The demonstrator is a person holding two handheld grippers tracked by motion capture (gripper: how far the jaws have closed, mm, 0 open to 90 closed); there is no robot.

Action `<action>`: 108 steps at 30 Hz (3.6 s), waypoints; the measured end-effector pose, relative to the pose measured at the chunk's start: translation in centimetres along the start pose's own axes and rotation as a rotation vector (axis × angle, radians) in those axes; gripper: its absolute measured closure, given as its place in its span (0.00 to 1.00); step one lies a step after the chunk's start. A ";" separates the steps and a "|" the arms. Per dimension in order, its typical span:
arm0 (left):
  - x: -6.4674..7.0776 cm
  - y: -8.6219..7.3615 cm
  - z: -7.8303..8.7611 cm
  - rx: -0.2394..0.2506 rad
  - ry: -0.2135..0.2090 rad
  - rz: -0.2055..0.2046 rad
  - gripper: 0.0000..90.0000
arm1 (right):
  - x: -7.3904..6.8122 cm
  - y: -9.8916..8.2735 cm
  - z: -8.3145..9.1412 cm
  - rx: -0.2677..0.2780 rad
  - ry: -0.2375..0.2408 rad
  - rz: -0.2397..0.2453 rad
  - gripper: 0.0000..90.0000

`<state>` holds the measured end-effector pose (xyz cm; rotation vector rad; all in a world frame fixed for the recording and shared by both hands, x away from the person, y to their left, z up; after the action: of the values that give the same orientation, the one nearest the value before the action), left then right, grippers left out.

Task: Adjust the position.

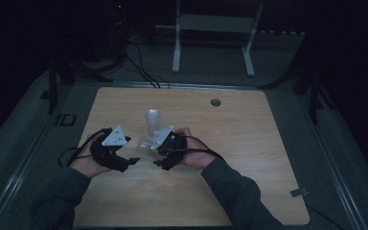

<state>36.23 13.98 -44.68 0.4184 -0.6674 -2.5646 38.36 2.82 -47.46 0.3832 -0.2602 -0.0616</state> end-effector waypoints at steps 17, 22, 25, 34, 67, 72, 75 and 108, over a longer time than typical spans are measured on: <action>0.8 1.1 -0.8 -0.106 0.012 -0.120 0.26 | -0.1 -0.7 -0.1 -0.057 -0.018 0.039 0.32; 1.0 0.8 -1.1 -0.136 0.013 -0.141 0.26 | -0.2 -0.8 -0.2 -0.066 -0.019 0.054 0.32; 1.1 0.7 -1.4 -0.144 0.004 -0.142 0.26 | -0.4 -0.7 -0.3 -0.075 -0.023 0.066 0.32; 1.3 0.8 -1.8 -0.170 0.011 -0.169 0.26 | -0.8 -0.7 -0.6 -0.090 -0.017 0.096 0.32; 2.4 0.3 -3.5 -0.243 -0.030 -0.233 0.42 | -2.0 -0.9 -1.0 -0.104 0.011 0.178 0.31; 2.7 0.3 -3.6 -0.238 -0.038 -0.228 0.43 | -2.2 -1.1 -1.2 -0.124 0.015 0.184 0.24; 2.7 0.3 -3.7 -0.226 -0.039 -0.217 0.44 | -2.1 -0.9 -1.1 -0.113 0.002 0.179 0.19; 1.5 -0.7 -3.3 -0.081 -0.028 -0.034 0.45 | 0.8 -0.3 2.7 0.083 -0.042 -0.015 0.19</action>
<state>36.03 12.50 -48.08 0.3711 -0.5683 -2.6241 38.45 1.48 -44.93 0.4670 -0.3024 -0.0736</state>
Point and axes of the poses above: each handheld gripper's, and its own axes: z roughly backward along the jaws, y roughly out of its top, x roughly to its right, the point moved 10 cm from there along -z, roughly forward along the jaws, and after that the axes turned 12 degrees about -x, right-handed, at the moved point
